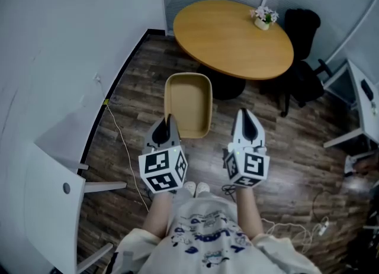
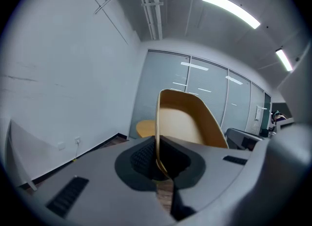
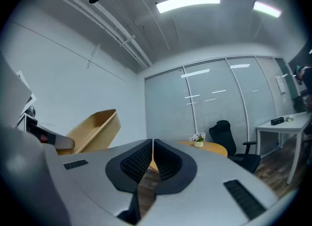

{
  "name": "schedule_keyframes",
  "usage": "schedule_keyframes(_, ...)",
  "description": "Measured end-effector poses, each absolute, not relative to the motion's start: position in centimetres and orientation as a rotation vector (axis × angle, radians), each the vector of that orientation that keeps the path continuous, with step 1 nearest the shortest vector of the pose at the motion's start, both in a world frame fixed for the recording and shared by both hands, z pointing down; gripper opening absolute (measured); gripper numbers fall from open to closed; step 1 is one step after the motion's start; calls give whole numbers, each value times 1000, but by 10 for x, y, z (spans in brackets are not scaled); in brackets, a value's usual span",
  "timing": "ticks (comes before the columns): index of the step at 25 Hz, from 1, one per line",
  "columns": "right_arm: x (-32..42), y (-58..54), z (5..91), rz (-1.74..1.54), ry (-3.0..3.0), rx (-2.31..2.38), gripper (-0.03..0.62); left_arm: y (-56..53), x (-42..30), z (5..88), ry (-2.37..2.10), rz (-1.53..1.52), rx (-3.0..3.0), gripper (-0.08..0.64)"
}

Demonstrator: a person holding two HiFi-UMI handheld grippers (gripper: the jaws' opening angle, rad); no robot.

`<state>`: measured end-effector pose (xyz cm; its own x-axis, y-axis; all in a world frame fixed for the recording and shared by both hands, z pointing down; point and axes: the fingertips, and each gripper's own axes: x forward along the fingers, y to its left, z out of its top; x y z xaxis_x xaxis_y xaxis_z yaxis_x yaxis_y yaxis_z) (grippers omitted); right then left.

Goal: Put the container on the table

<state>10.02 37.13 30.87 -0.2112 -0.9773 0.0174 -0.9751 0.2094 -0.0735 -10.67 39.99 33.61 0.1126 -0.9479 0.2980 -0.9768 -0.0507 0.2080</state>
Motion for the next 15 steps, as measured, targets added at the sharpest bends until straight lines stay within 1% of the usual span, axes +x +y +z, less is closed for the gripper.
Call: schedule_keyframes(15, 117, 359, 336, -149, 2482, -1940, 11, 396, -83, 355, -1892, 135, 2006, 9)
